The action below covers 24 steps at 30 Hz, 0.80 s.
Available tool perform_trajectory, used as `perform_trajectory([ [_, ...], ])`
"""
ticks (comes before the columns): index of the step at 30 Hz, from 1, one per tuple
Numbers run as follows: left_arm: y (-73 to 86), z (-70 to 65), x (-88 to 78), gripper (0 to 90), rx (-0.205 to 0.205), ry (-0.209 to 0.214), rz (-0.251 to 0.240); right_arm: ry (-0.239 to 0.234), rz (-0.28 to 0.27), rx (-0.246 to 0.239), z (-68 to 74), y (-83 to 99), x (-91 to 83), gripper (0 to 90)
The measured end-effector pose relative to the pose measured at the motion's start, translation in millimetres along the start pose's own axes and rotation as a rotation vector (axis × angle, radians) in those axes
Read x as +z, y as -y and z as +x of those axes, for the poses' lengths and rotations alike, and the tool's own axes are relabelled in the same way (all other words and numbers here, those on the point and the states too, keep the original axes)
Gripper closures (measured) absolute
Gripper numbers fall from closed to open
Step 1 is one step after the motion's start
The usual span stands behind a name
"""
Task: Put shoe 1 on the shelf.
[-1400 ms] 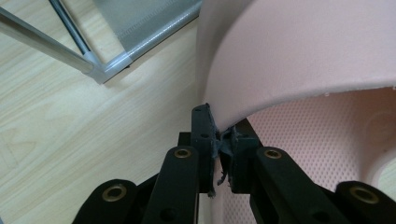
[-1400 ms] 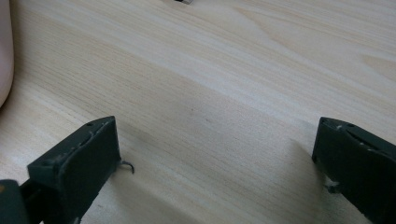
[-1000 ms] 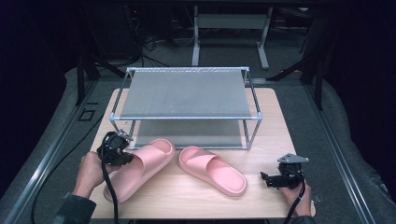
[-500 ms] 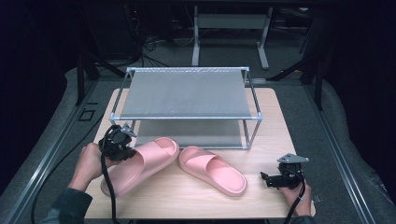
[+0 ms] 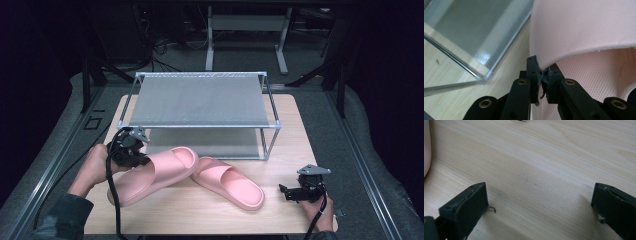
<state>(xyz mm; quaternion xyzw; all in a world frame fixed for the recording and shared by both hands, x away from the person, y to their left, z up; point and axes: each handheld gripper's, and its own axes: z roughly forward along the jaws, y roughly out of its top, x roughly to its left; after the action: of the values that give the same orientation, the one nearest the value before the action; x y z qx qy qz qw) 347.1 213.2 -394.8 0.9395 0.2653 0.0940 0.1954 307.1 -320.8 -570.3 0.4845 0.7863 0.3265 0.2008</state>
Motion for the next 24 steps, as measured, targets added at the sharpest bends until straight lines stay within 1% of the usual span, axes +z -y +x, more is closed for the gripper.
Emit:
perform_trajectory([
  [2, -5.5, -0.9, -4.7, 84.1, 0.009, 0.003, -0.009, -0.001, 0.009, -0.002, -0.2, -0.2, -0.6, 0.4],
  [3, -5.5, -0.9, -4.7, 84.1, 0.009, 0.003, -0.009, -0.001, 0.009, -0.002, -0.2, -0.2, -0.6, 0.4],
  [4, -7.3, -1.2, -6.2, 84.1, 0.013, 0.004, -0.009, -0.015, 0.001, -0.001, -0.6, 0.0, -0.1, 0.3],
  [5, -9.2, -1.7, -7.9, 84.0, 0.015, 0.004, -0.003, 0.0, 0.0, 0.0, 0.0, 0.0, 0.0, 0.4],
  [6, -11.4, -2.4, -9.4, 84.0, 0.017, 0.004, -0.003, -0.001, 0.009, -0.002, -0.2, -0.2, -0.6, 0.4],
  [7, -12.8, -2.6, -10.5, 84.1, 0.02, 0.006, -0.001, 0.0, 0.0, 0.0, 0.0, 0.0, 0.0, 0.3],
  [8, -14.6, -2.7, -12.4, 84.1, 0.029, 0.006, 0.003, -0.002, 0.009, -0.002, -0.2, -0.2, -0.7, 0.4],
  [9, -18.3, -3.0, -16.1, 84.1, 0.035, 0.004, 0.003, 0.0, 0.0, 0.0, 0.0, 0.0, 0.0, 0.4],
  [11, -20.0, -2.9, -18.1, 84.0, 0.037, 0.003, 0.002, 0.0, 0.0, 0.0, 0.0, 0.0, 0.0, 0.3],
  [12, -21.9, -2.6, -20.4, 84.1, 0.04, 0.002, 0.002, -0.001, 0.009, -0.002, -0.2, -0.2, -0.7, 0.4],
  [13, -23.5, -2.7, -22.5, 84.1, 0.04, 0.003, -0.001, 0.0, 0.0, 0.0, 0.0, 0.0, 0.0, 0.4],
  [14, -26.9, -2.9, -26.9, 84.1, 0.04, 0.004, -0.01, 0.0, 0.0, 0.0, 0.0, 0.0, 0.0, 0.4],
  [17, -30.1, -3.1, -31.2, 84.0, 0.047, 0.005, -0.014, 0.0, 0.0, 0.0, 0.0, 0.0, 0.0, 0.4],
  [18, -33.2, -3.1, -35.3, 84.1, 0.048, 0.001, -0.014, -0.002, 0.009, -0.002, -0.2, -0.2, -0.7, 0.4],
  [22, -37.6, -2.2, -40.7, 84.0, 0.046, -0.004, -0.018, -0.001, 0.0, 0.0, -0.1, 0.0, 0.0, 0.4],
  [23, -39.1, -1.7, -42.4, 84.1, 0.045, -0.005, -0.018, -0.017, -0.005, 0.0, -0.6, 0.2, 0.3, 0.4],
  [24, -42.6, -0.4, -46.3, 84.1, 0.029, -0.012, -0.023, -0.003, -0.001, 0.0, -0.1, 0.1, 0.0, 0.4],
])
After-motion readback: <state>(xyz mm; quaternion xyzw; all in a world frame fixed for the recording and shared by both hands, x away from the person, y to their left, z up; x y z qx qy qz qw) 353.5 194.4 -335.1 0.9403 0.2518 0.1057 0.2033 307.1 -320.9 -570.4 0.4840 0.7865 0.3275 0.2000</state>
